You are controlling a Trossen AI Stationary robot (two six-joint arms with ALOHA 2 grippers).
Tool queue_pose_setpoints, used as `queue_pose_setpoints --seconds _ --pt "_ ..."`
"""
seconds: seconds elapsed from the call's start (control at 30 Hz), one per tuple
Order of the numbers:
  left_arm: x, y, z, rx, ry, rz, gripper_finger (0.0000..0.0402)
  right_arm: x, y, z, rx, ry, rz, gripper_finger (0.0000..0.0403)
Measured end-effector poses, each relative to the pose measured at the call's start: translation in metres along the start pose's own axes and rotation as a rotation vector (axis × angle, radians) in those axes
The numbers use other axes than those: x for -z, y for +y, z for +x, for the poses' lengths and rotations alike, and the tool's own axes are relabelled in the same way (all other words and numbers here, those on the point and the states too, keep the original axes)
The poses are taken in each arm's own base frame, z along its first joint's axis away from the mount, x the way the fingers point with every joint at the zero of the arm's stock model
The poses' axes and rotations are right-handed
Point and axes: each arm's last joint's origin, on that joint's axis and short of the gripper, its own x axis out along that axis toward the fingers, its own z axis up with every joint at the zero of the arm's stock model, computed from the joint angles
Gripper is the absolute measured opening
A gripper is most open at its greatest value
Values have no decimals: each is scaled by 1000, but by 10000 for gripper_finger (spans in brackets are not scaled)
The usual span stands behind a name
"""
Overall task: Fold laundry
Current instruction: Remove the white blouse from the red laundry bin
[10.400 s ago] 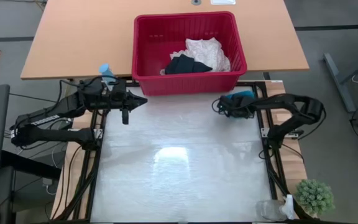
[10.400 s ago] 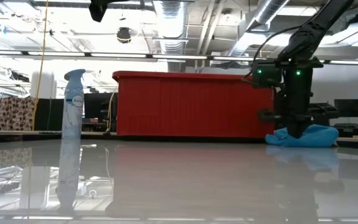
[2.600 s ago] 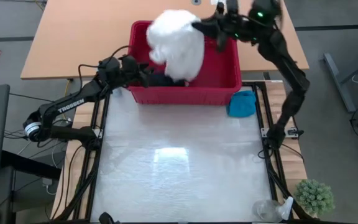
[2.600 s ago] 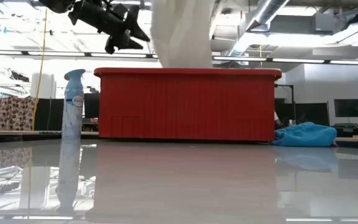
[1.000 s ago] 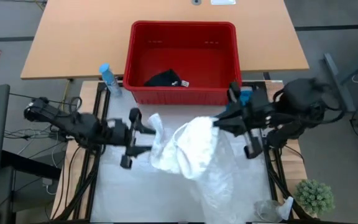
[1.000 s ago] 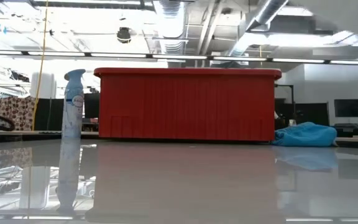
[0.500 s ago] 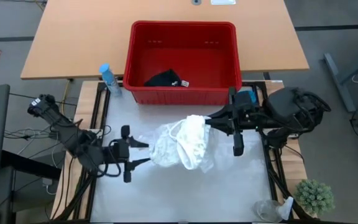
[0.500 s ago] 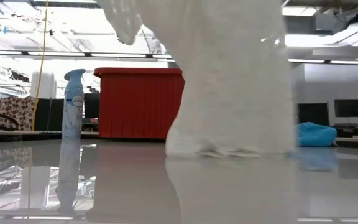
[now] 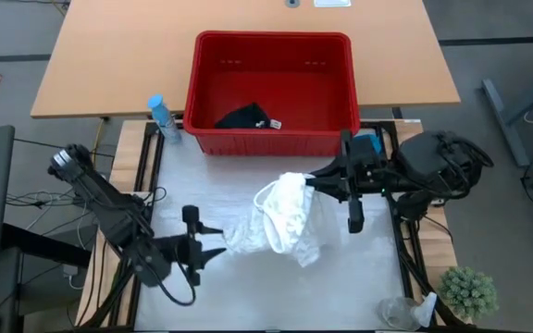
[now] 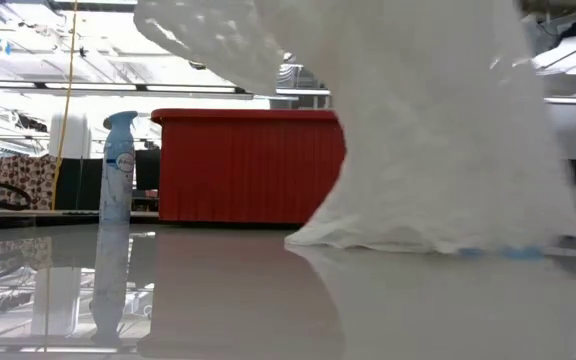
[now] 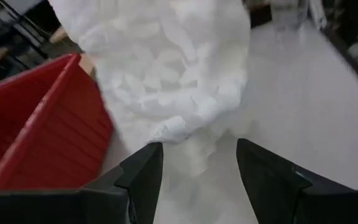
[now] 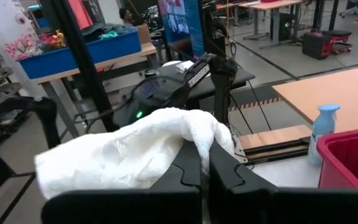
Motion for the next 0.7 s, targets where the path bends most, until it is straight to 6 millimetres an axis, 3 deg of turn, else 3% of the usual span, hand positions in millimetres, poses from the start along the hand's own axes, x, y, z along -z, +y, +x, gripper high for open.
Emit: queue_pose_setpoints --seconds 0.13,0.47,0.57,0.7 --pt "8 -14 6 -13 52 49 196 -1 -6 2 25 -3 2 22" --pt "31 -40 16 13 196 -52 197 -1 -6 3 28 -4 9 22" --pt "30 -39 15 -80 151 -43 196 -1 -5 2 22 -3 8 22" --pt "25 -31 13 -356 50 92 197 -1 -5 2 21 -3 8 22"
